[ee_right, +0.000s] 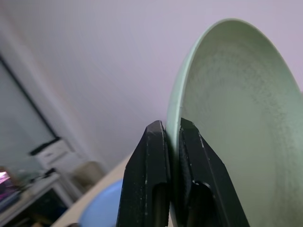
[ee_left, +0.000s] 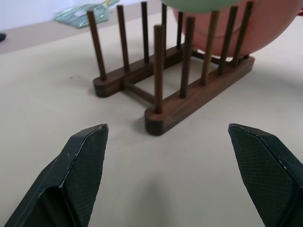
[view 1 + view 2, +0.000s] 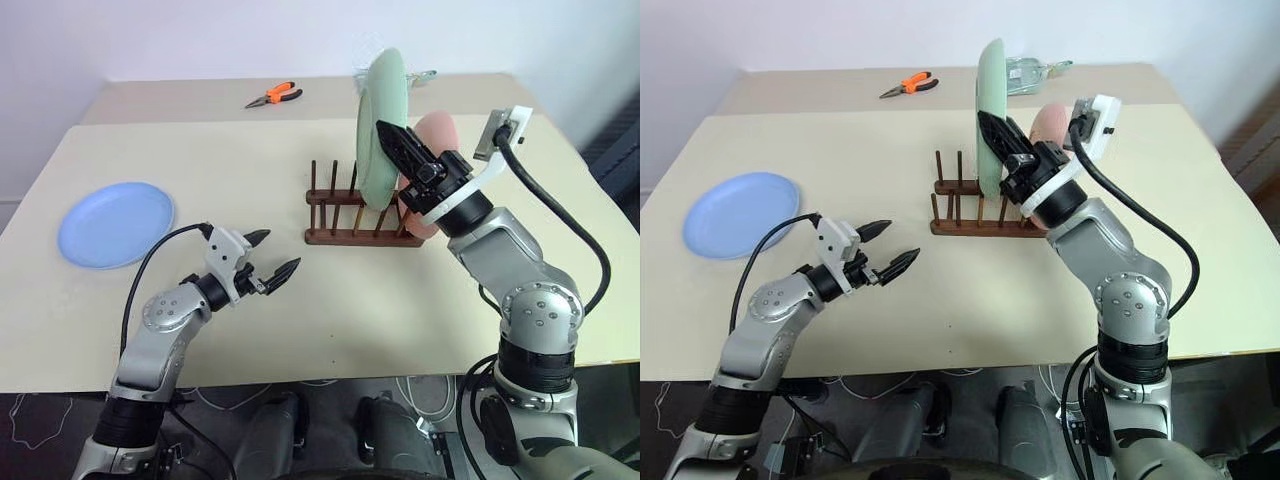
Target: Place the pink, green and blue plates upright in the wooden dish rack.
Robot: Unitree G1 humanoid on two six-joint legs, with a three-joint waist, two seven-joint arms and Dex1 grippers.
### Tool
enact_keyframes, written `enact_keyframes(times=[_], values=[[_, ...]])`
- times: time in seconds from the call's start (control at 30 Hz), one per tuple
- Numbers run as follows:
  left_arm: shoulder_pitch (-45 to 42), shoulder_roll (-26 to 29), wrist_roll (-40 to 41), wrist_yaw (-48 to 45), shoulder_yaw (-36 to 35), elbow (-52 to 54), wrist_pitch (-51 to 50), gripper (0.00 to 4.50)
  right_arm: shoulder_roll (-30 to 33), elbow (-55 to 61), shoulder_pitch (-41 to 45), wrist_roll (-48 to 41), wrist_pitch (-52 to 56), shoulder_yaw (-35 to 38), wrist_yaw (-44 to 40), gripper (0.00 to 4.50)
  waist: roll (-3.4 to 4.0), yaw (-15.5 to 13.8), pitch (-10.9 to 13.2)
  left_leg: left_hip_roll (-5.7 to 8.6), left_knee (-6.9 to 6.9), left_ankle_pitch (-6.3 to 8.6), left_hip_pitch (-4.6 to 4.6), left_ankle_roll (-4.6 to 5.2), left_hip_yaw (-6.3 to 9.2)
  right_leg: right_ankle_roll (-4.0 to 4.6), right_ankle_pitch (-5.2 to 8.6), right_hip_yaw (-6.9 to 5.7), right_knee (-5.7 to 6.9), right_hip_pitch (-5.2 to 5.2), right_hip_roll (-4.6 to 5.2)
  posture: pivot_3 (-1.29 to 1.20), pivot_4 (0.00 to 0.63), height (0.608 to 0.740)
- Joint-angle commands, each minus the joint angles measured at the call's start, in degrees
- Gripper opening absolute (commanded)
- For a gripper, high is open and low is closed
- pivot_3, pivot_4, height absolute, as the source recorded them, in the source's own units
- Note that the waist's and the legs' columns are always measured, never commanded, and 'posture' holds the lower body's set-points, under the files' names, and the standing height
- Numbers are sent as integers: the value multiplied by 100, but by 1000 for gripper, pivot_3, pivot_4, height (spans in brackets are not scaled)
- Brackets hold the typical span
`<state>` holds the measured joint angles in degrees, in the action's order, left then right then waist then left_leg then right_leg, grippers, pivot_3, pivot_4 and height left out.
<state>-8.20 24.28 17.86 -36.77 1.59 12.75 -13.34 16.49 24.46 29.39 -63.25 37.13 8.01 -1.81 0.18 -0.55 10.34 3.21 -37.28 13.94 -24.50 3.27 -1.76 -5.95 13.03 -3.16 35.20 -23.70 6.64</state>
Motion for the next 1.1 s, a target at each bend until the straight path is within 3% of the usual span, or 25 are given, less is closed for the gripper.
enact_keyframes(times=[0.03,0.1,0.13,0.2,0.37,0.57,0.67,0.8,0.93,1.1], values=[[24,-7,100,-79,0,256,-12,4187,-15,-154,79,51,56,88,54,40,0,11,0,0,0,-1,0,-1,0,-2,-1,0,2,-1,-1,0,150,740],[5,-20,94,-90,14,249,-25,4187,4,-293,106,172,40,105,41,40,1,9,0,-1,1,-2,0,-2,0,-3,-1,0,4,-2,-2,0,150,740],[1,-22,98,-102,25,253,-40,4187,50,-328,120,248,62,86,-3,747,1,6,0,-1,1,-2,0,-2,-1,-3,-2,0,4,-3,-2,0,150,740],[5,-24,93,-118,46,268,-52,4187,118,-334,153,357,82,53,-125,1530,1,-8,1,-1,0,-2,0,-2,-1,-2,-1,0,3,-2,-1,0,150,740],[5,-36,188,-179,50,287,-182,4187,461,-246,286,1390,-218,-230,-496,4064,1,-5,1,0,0,-2,-1,-2,-2,-2,-1,-1,2,-2,-1,0,150,740],[-132,-155,441,126,-347,175,-453,4343,1100,-368,751,2972,-931,-582,-1056,4123,5,-5,4,-1,-1,-2,-1,-2,-3,-3,-1,-2,2,-3,-5,0,150,740],[-431,-374,132,1167,-930,-215,-377,4437,1485,-391,1063,3663,-1415,-867,-1664,4322,4,-11,5,-2,-7,-3,-3,-1,-3,-6,-3,-3,5,-4,-9,0,150,740],[-1072,-574,-277,3216,-2202,-758,-381,4437,1991,-86,1099,4554,-2060,-1836,-2822,4322,-17,6,3,-4,-6,-4,-1,-1,-1,-10,-3,-7,5,-1,-19,0,150,740],[-1325,-506,-709,4655,-2960,-965,-991,4437,1910,-138,1004,4966,-2365,-2187,-3196,4322,-21,-8,5,-4,-8,-6,-1,-4,-3,-12,-4,-10,9,1,-20,0,150,740],[-1360,-719,-165,5345,-3817,-576,-2039,4437,1647,-372,753,5294,-2692,-2433,-3473,4322,-59,-29,3,-3,-14,-13,-1,-20,-1,-14,-5,-11,9,4,-19,0,150,740]])
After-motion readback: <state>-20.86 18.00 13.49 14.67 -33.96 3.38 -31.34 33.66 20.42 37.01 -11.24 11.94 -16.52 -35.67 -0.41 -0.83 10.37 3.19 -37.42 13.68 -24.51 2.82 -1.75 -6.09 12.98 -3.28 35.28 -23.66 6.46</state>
